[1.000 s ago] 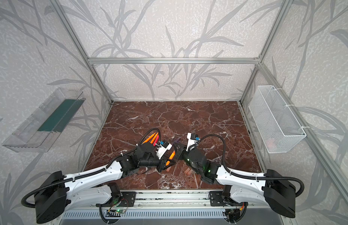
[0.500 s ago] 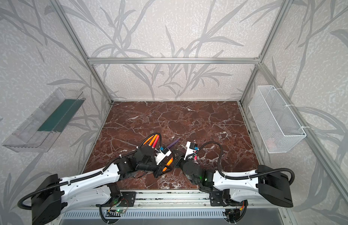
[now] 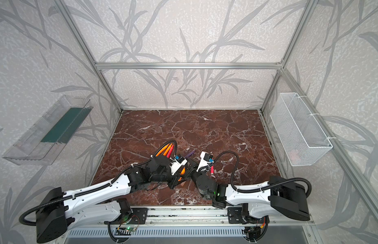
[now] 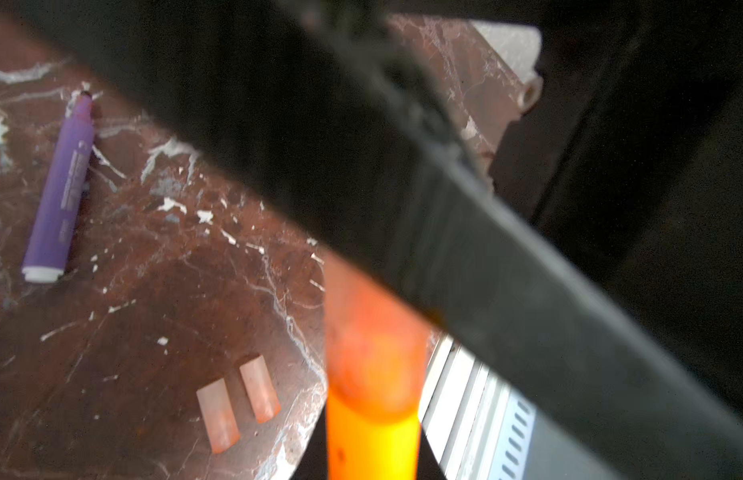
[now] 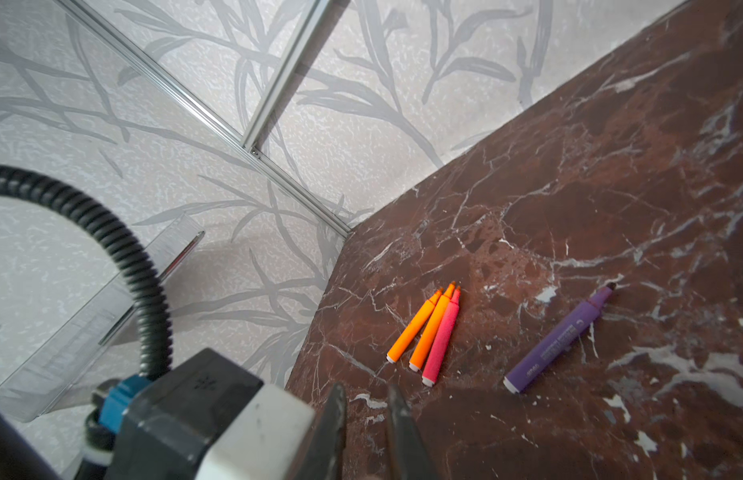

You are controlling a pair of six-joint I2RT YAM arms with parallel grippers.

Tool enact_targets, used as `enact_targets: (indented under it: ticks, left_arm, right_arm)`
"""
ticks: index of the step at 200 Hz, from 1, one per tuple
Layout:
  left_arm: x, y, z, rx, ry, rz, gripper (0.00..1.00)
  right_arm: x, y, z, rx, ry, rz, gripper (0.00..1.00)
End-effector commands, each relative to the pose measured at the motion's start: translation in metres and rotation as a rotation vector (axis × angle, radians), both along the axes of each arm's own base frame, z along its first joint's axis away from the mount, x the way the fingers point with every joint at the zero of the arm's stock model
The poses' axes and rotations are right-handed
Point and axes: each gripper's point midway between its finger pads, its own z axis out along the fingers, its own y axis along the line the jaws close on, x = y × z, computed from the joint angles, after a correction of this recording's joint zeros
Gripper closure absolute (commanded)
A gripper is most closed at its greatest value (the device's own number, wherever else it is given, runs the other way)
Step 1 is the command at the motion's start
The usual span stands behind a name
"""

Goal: Insert the pens into the pen caps

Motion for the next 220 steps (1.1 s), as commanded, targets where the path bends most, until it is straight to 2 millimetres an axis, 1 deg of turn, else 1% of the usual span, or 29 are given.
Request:
enact_targets:
  ticks: [1,15,26,29,37,48,58,77,94,107,111,129,152,190,209,220]
  left_arm:
    - [0.108,0.003,0.130,-0.382,-0.237,0.362,1.00]
    - [0.110,0.007,0.132,-0.379,-0.262,0.364,1.00]
    - [0.111,0.013,0.131,-0.349,-0.290,0.373,1.00]
    - [0.111,0.015,0.130,-0.341,-0.296,0.380,1.00]
    - [0.112,0.018,0.129,-0.324,-0.309,0.391,1.00]
    - [0.110,0.023,0.129,-0.321,-0.322,0.395,1.00]
    - [0.106,0.024,0.128,-0.323,-0.331,0.384,1.00]
    - [0.097,0.021,0.123,-0.305,-0.336,0.334,1.00]
    - [0.092,0.022,0.119,-0.292,-0.343,0.320,1.00]
    - [0.090,0.021,0.120,-0.294,-0.349,0.313,1.00]
    - [0.089,0.021,0.120,-0.294,-0.354,0.310,1.00]
    - [0.088,0.019,0.117,-0.280,-0.362,0.300,1.00]
    - [0.086,0.013,0.113,-0.265,-0.363,0.278,1.00]
    - [0.077,0.002,0.113,-0.261,-0.366,0.220,1.00]
    - [0.073,-0.004,0.112,-0.254,-0.374,0.197,1.00]
    - [0.072,-0.005,0.111,-0.244,-0.379,0.195,1.00]
  right_arm:
    - [-0.075,0.050,-0.005,-0.127,-0.088,0.457,1.00]
    - [-0.078,0.046,-0.001,-0.130,-0.102,0.467,1.00]
    - [-0.073,0.038,-0.003,-0.132,-0.080,0.431,1.00]
    - [-0.071,0.036,-0.011,-0.160,-0.059,0.421,1.00]
    - [-0.066,0.028,-0.018,-0.181,-0.021,0.382,1.00]
    - [-0.061,0.017,-0.025,-0.195,0.015,0.332,1.00]
    - [-0.057,0.011,-0.027,-0.189,0.021,0.305,1.00]
    - [-0.053,0.008,-0.023,-0.174,0.019,0.284,1.00]
    - [-0.051,0.010,-0.016,-0.196,0.021,0.282,1.00]
    - [-0.050,0.014,-0.011,-0.216,0.019,0.284,1.00]
    - [-0.050,0.016,-0.010,-0.221,0.019,0.286,0.98]
    - [-0.050,0.022,-0.003,-0.226,0.014,0.299,0.85]
    - [-0.047,0.027,0.003,-0.240,0.012,0.296,0.75]
    - [-0.035,0.026,0.005,-0.243,0.013,0.260,0.72]
    - [-0.028,0.021,0.009,-0.242,0.008,0.237,0.65]
    - [-0.026,0.015,0.013,-0.240,0.000,0.223,0.63]
